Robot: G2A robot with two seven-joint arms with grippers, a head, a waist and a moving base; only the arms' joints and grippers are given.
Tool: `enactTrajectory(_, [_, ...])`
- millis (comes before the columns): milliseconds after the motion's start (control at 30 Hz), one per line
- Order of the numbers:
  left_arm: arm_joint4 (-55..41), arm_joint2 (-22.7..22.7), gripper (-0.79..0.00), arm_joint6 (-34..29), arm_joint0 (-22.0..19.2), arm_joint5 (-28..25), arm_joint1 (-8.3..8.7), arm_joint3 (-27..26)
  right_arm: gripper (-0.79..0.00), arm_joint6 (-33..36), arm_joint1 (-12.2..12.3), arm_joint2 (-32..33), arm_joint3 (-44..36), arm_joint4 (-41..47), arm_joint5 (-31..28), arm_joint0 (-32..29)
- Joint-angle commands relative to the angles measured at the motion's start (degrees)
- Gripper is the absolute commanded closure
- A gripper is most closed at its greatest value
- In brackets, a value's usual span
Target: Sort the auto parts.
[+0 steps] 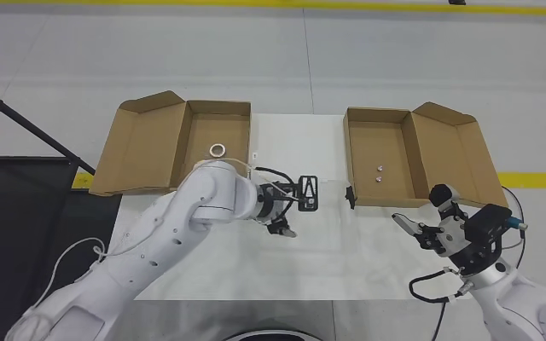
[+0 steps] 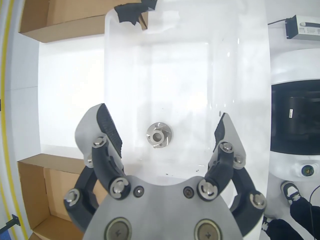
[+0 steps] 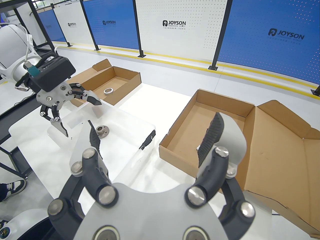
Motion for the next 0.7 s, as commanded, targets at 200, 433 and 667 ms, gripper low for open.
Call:
enactTrajectory(200, [-5.9, 3.6, -0.557, -3.2, -4.1, 3.2, 0.77, 6.1, -0.785, 0.0, 0.0, 0.0, 0.0, 0.0, 0.0, 0.0])
enactTrajectory(433, [-8.8, 5.8, -0.465, -4.8, -5.5, 4.8, 1.30, 9.3, -0.785, 0.0, 0.0, 0.0, 0.0, 0.0, 0.0, 0.0])
enactTrajectory(667, [-7.8, 7.8, -0.449, -6.1, -6.9, 7.4, 0.78, 12.0, -0.785, 0.0, 0.0, 0.0, 0.0, 0.0, 0.0, 0.0])
